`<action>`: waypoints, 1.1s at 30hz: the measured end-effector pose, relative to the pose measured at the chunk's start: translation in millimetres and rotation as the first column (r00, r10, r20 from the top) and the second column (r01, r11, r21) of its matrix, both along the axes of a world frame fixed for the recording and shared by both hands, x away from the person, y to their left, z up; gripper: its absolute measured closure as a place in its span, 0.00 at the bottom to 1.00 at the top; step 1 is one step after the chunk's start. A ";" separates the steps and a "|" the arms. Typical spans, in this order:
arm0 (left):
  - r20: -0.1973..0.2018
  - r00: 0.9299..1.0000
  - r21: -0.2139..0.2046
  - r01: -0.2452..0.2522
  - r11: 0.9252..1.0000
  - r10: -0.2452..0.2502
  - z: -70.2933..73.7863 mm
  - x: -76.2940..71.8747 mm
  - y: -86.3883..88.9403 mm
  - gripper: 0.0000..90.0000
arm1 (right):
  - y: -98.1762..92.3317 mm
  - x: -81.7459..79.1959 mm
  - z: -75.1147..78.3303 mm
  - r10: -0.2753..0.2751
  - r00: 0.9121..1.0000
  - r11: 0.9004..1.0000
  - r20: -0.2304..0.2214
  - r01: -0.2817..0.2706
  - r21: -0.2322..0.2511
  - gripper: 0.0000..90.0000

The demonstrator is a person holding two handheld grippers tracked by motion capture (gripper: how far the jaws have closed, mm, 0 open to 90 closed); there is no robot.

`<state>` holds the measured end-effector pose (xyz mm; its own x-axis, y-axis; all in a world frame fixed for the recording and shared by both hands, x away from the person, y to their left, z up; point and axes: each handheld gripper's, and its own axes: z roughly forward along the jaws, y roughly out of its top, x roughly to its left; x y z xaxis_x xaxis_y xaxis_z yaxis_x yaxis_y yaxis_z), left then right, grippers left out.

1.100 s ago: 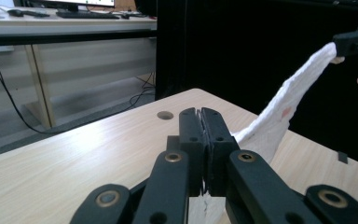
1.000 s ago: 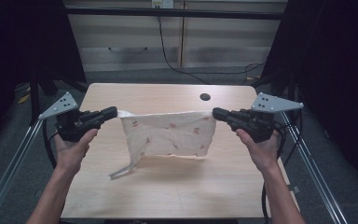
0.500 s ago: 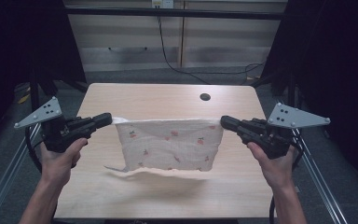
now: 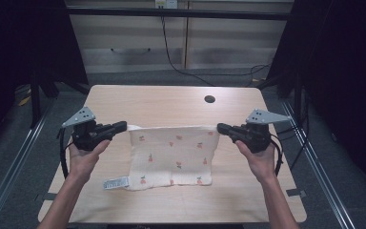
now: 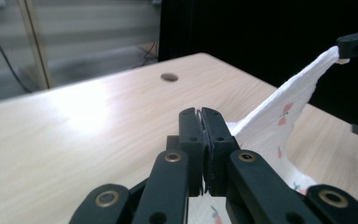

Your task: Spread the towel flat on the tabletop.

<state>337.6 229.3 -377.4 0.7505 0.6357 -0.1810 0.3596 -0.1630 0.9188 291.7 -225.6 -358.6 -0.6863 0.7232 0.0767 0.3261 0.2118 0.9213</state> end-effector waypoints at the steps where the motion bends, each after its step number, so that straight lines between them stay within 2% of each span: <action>1: -0.009 1.000 -0.002 -0.008 1.000 0.008 -3.7 2.7 -1.3 0.98 | 0.4 3.8 -3.9 -0.004 1.000 1.000 -0.010 0.004 -0.012 0.99; 2: -0.015 1.000 -0.001 -0.011 1.000 0.011 -6.7 4.5 -2.8 0.98 | 2.1 10.9 -11.2 -0.013 1.000 0.999 -0.024 0.012 -0.041 0.99; 3: -0.016 1.000 0.013 -0.012 1.000 0.012 -9.7 7.1 -4.6 0.98 | 2.1 10.9 -11.2 -0.013 1.000 0.999 -0.024 0.012 -0.041 0.99; 4: -0.019 1.000 0.022 -0.018 1.000 0.019 -12.7 10.4 -5.8 0.98 | 2.1 18.7 -18.2 -0.016 0.999 0.999 -0.048 0.014 -0.044 0.99; 6: -0.042 0.999 0.007 -0.021 1.000 0.022 -18.8 17.2 -6.5 0.98 | 1.8 21.7 -20.7 -0.019 0.998 0.999 -0.053 0.016 -0.043 0.99; 7: -0.044 0.999 0.009 -0.024 1.000 0.024 -21.3 19.9 -7.1 0.98 | 0.0 30.1 -27.0 -0.028 0.997 0.999 -0.073 0.026 -0.035 0.99; 8: -0.056 0.998 0.013 -0.028 1.000 0.028 -24.7 23.9 -8.0 0.98 | 0.0 30.1 -27.0 -0.028 0.997 0.999 -0.073 0.026 -0.035 0.99; 9: -0.072 0.997 0.009 -0.030 1.000 0.030 -28.1 28.0 -8.5 0.98 | -1.6 39.4 -34.2 -0.037 0.995 0.999 -0.093 0.034 -0.034 0.99; 10: -0.080 0.996 0.013 -0.035 0.999 0.036 -32.0 32.3 -9.7 0.98 | -1.6 39.4 -34.2 -0.037 0.995 0.999 -0.093 0.034 -0.034 0.99; 12: -0.096 0.995 0.026 -0.025 0.999 0.028 -38.9 38.8 -12.2 0.98 | -2.3 50.3 -44.2 -0.038 0.993 0.999 -0.111 0.035 -0.032 0.99; 14: -0.119 0.992 0.040 -0.035 0.999 0.040 -47.0 44.5 -13.6 0.97 | -3.4 59.1 -54.1 -0.029 0.991 0.999 -0.128 0.027 -0.017 0.99; 17: -0.138 0.989 0.030 -0.051 0.998 0.055 -54.3 49.7 -12.7 0.97 | -0.8 66.5 -61.9 -0.032 0.990 0.999 -0.139 0.031 -0.014 0.99; 23: -0.136 0.987 0.021 -0.088 0.996 0.090 -54.9 55.4 -8.2 0.92 | -1.8 80.7 -75.0 -0.055 0.984 0.998 -0.167 0.054 -0.011 0.98; 24: -0.144 0.986 0.011 -0.089 0.996 0.090 -55.4 56.0 -6.9 0.90 | -2.0 82.2 -79.1 -0.064 0.983 0.998 -0.174 0.062 -0.017 0.96; 25: -0.137 0.985 0.026 -0.097 0.995 0.100 -55.8 56.1 -5.2 0.90 | -1.7 83.7 -82.1 -0.074 0.981 0.997 -0.180 0.069 -0.033 0.91; 26: -0.142 0.985 0.020 -0.098 0.995 0.100 -56.9 55.8 -3.8 0.89 | -1.4 85.1 -84.2 -0.101 0.979 0.994 -0.178 0.092 -0.054 0.89; 29: -0.152 0.982 0.010 -0.111 0.994 0.111 -61.2 54.3 -0.7 0.86 | -4.8 90.6 -88.2 -0.131 0.973 0.991 -0.189 0.126 -0.038 0.84; 32: -0.156 0.983 0.020 -0.100 0.995 0.102 -63.6 52.0 1.7 0.85 | -6.5 92.3 -89.9 -0.157 0.968 0.988 -0.197 0.150 -0.046 0.81; 33: -0.156 0.983 0.022 -0.090 0.996 0.093 -63.8 50.9 2.1 0.85 | -5.9 91.9 -90.1 -0.143 0.970 0.990 -0.196 0.137 -0.044 0.80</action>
